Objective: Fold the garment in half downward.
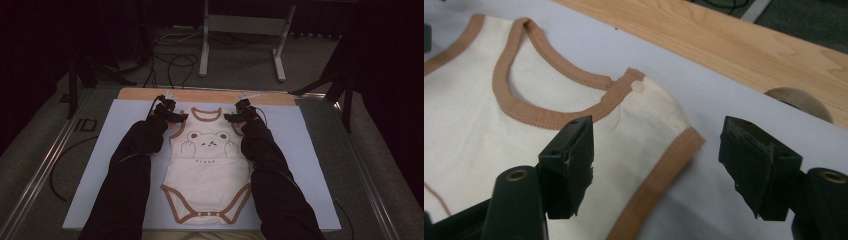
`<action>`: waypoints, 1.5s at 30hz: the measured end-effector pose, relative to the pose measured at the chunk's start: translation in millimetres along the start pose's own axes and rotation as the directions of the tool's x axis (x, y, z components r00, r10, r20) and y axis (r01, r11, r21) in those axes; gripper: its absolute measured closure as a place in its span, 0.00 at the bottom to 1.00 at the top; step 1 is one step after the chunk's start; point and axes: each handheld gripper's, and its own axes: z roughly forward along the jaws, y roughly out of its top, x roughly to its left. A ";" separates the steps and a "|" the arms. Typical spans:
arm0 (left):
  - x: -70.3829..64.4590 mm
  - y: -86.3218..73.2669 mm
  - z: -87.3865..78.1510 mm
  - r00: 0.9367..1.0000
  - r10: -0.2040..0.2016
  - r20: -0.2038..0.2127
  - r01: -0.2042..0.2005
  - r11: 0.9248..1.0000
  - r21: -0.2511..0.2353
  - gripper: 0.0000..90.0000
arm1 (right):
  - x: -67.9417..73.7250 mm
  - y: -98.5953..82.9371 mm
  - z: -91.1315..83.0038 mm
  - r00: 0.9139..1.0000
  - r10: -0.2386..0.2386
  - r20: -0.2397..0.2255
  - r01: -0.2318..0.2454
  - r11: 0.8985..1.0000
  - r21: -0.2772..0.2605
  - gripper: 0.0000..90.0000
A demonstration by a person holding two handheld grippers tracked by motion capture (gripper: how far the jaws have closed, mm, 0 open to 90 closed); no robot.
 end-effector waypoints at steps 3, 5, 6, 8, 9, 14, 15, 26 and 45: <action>0.6 -0.2 1.3 1.000 0.004 0.007 -0.004 1.000 0.002 0.29 | 2.2 1.7 4.4 1.000 0.003 -0.009 -0.002 1.000 0.015 0.34; 0.4 -0.3 2.9 1.000 0.008 0.014 -0.008 1.000 0.008 0.31 | 5.2 2.8 8.4 1.000 -0.004 0.006 0.004 1.000 0.030 0.35; 0.3 -0.9 5.1 1.000 0.016 0.010 -0.016 1.000 0.019 0.31 | 7.2 2.8 11.8 1.000 -0.017 0.020 0.016 0.999 0.041 0.36; 0.8 -0.9 6.4 1.000 0.019 0.011 -0.019 0.999 0.027 0.34 | 9.7 3.0 14.1 1.000 -0.023 0.020 0.022 0.998 0.051 0.37; 0.3 -0.8 7.4 1.000 0.018 0.014 -0.018 0.999 0.032 0.35 | 11.5 2.8 15.5 0.999 -0.036 0.032 0.034 0.997 0.062 0.37; -3.6 0.1 11.3 1.000 0.024 0.013 -0.024 0.997 0.074 0.45 | 12.9 0.4 17.6 0.999 -0.016 0.032 0.014 0.998 0.066 0.41; -3.6 0.1 11.3 1.000 0.024 0.013 -0.024 0.997 0.074 0.45 | 12.9 0.4 17.6 0.999 -0.016 0.032 0.014 0.998 0.066 0.41; -10.9 5.2 13.4 1.000 -0.019 0.023 0.017 0.996 0.088 0.66 | 11.9 0.5 11.1 1.000 -0.023 -0.002 0.023 0.996 0.084 0.84; -26.2 11.8 18.8 0.999 -0.007 0.054 0.002 0.996 0.094 0.96 | 14.4 1.9 10.8 1.000 -0.015 -0.018 0.017 0.995 0.098 0.96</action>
